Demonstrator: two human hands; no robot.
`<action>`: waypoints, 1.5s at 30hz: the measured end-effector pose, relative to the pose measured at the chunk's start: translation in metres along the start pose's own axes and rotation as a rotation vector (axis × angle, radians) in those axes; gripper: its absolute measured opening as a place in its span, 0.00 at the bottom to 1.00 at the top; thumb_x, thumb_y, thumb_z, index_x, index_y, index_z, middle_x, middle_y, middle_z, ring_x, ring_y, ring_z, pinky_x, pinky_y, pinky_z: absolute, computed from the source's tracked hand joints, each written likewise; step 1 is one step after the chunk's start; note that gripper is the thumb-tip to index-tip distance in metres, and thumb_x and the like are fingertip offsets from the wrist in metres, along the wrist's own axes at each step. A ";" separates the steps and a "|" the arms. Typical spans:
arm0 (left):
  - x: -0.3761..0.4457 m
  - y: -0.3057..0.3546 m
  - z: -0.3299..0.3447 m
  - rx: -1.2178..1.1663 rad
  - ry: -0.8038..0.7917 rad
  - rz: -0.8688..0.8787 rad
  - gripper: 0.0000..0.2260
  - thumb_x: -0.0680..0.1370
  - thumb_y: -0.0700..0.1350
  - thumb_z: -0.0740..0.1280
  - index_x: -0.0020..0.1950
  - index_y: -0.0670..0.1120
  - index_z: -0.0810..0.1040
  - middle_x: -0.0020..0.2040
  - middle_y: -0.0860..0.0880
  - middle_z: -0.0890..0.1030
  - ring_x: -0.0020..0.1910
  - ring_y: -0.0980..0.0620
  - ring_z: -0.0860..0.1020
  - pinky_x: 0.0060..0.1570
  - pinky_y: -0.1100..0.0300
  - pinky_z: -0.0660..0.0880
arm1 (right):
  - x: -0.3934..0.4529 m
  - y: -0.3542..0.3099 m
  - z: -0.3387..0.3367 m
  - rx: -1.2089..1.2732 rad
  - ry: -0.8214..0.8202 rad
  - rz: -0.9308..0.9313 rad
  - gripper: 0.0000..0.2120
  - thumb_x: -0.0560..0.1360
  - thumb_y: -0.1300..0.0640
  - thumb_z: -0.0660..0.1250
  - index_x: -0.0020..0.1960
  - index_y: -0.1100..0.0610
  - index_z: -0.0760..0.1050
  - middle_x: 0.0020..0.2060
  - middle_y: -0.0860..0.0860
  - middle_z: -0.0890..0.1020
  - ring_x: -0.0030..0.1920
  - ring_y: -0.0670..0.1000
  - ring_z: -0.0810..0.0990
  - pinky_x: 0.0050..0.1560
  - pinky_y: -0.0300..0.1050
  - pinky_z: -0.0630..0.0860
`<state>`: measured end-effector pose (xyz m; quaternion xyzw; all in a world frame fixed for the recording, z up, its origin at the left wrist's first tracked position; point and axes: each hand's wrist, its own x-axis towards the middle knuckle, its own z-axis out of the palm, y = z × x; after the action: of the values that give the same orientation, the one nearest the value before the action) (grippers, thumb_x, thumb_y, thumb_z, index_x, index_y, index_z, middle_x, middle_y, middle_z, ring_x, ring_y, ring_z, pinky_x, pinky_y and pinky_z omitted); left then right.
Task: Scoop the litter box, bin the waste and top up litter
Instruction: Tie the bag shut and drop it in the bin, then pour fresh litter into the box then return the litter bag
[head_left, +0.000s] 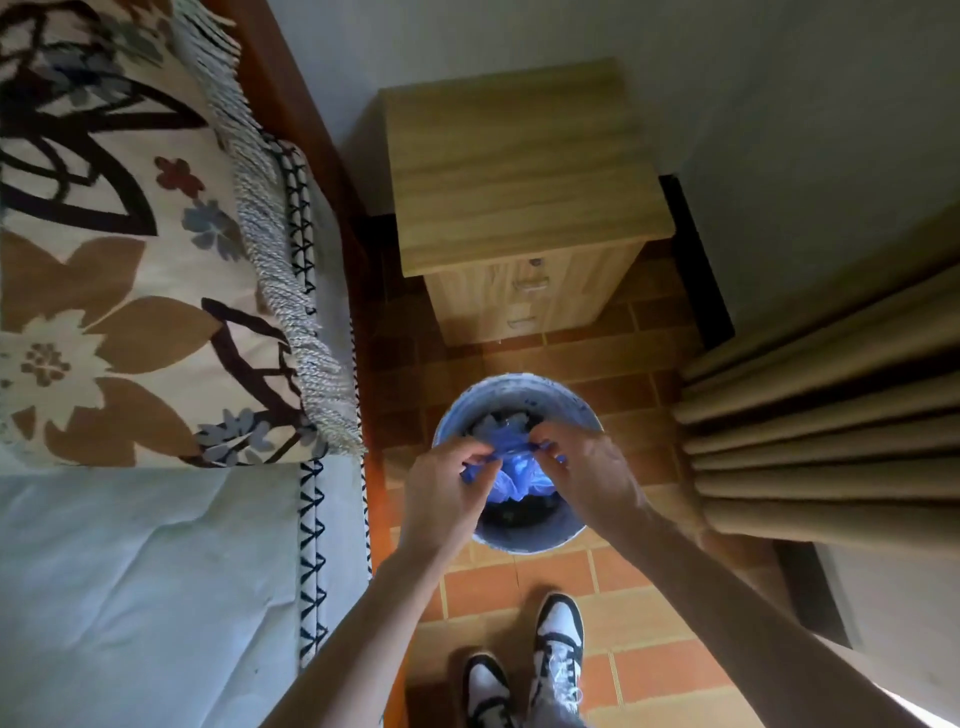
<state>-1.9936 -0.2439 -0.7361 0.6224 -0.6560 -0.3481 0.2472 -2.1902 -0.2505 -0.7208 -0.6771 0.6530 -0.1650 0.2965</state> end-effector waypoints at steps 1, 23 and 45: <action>0.002 -0.012 0.011 -0.005 0.004 -0.017 0.04 0.77 0.46 0.75 0.52 0.50 0.87 0.46 0.59 0.87 0.44 0.63 0.83 0.46 0.58 0.81 | 0.005 0.008 0.012 0.002 -0.012 0.009 0.06 0.78 0.57 0.69 0.55 0.54 0.80 0.45 0.49 0.87 0.42 0.52 0.85 0.43 0.52 0.83; 0.016 -0.096 0.111 0.153 -0.170 -0.233 0.08 0.81 0.49 0.71 0.58 0.52 0.84 0.54 0.55 0.86 0.54 0.56 0.84 0.55 0.56 0.80 | 0.022 0.112 0.135 0.178 -0.145 0.248 0.08 0.76 0.65 0.70 0.51 0.54 0.81 0.44 0.50 0.85 0.46 0.50 0.85 0.52 0.54 0.83; -0.111 0.176 -0.170 0.362 0.121 0.129 0.19 0.82 0.52 0.67 0.70 0.45 0.76 0.65 0.47 0.80 0.65 0.50 0.76 0.68 0.64 0.62 | -0.155 -0.151 -0.146 -0.230 0.146 0.029 0.26 0.81 0.42 0.62 0.75 0.53 0.68 0.74 0.52 0.72 0.75 0.53 0.68 0.72 0.56 0.70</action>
<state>-1.9666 -0.1621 -0.4818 0.6332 -0.7304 -0.1696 0.1920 -2.1753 -0.1298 -0.4901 -0.6833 0.6972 -0.1335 0.1709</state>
